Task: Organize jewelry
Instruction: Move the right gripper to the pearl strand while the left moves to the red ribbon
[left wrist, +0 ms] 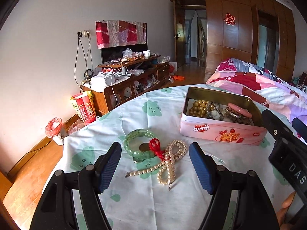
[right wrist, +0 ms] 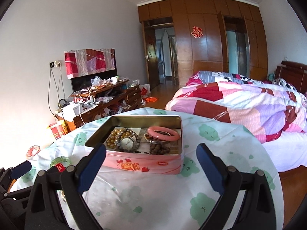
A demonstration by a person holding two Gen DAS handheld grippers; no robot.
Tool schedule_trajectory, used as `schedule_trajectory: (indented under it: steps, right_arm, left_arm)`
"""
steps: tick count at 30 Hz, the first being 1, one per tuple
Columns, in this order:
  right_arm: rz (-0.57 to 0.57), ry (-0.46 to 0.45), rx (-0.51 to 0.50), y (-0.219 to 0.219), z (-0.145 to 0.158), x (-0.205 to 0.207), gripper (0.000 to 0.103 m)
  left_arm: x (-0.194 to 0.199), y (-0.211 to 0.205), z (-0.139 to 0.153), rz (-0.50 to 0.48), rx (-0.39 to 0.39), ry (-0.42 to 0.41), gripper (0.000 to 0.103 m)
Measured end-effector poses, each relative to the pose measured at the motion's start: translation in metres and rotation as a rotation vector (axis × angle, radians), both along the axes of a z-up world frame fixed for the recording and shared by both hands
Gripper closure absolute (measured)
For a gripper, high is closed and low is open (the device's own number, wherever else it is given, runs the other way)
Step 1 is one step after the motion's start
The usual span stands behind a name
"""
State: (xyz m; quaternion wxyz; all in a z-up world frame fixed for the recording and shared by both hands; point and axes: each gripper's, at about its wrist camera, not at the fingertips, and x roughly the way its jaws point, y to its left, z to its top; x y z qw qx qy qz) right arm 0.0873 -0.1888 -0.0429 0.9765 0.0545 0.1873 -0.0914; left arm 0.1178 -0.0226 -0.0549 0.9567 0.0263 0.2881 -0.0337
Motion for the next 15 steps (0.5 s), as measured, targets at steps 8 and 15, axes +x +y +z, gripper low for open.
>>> schedule_trajectory:
  steps: [8,15]
  right_arm:
    - [0.03,0.013,-0.022,0.011,-0.001,-0.002,0.006]
    - [0.066,0.025,0.004,0.014,-0.002,-0.006,0.006]
  left_arm:
    - [-0.004,0.011,-0.002,0.0,-0.048,0.034,0.03]
    - [-0.011,0.058,0.005,0.065,-0.023,0.042,0.03]
